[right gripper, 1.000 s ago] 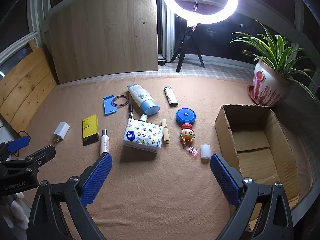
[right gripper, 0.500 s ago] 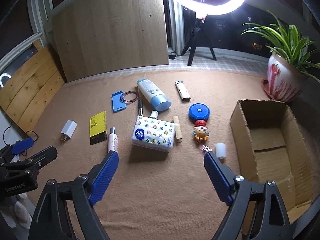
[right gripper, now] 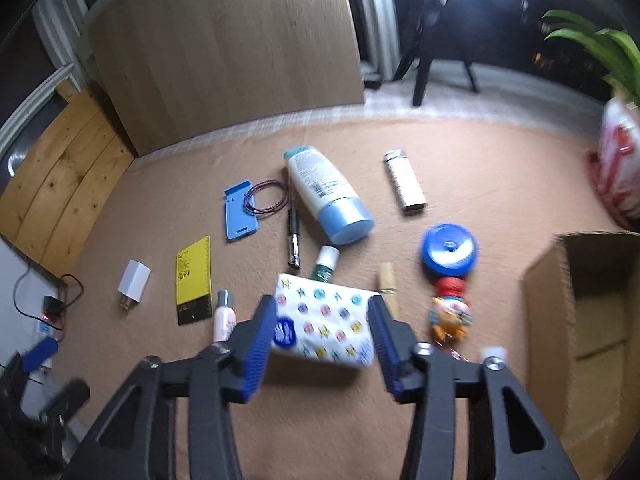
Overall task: Organize objects
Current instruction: 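Grasp the tissue pack with the right tool and lift it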
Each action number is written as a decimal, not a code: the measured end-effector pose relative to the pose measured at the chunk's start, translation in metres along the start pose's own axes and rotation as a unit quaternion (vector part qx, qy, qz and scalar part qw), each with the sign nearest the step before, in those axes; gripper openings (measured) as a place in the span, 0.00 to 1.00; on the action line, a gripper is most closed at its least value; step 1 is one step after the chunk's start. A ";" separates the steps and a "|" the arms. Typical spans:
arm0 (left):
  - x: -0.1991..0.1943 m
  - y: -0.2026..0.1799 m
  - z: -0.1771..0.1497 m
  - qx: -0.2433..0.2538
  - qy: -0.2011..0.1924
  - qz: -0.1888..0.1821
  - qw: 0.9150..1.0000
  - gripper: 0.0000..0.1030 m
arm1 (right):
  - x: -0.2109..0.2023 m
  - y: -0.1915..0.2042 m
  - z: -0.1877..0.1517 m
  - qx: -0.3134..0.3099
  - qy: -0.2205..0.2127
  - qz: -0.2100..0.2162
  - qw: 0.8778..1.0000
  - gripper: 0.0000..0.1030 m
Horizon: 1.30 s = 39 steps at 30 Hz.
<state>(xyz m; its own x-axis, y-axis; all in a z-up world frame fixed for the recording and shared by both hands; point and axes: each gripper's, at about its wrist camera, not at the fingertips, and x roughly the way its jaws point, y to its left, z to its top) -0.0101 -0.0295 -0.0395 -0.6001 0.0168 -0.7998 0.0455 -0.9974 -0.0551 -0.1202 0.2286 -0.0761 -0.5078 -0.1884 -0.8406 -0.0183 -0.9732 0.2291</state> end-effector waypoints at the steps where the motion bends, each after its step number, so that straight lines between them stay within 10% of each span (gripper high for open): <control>1: -0.001 0.002 -0.001 -0.002 -0.001 0.002 1.000 1.00 | 0.006 -0.001 0.005 0.002 0.007 0.002 1.000 0.36; 14: -0.008 0.030 -0.007 -0.030 -0.003 0.021 0.999 1.00 | 0.051 -0.015 0.027 0.061 0.073 0.044 0.995 0.26; 39: 0.009 -0.006 -0.009 0.012 0.027 -0.024 0.999 1.00 | 0.020 -0.022 -0.057 0.083 0.130 0.098 0.983 0.32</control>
<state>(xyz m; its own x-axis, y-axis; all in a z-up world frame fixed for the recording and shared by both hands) -0.0080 -0.0225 -0.0517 -0.5567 0.0675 -0.8280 -0.0015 -0.9968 -0.0803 -0.0807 0.2384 -0.1256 -0.2785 -0.4192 -0.8641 -0.0930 -0.8837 0.4586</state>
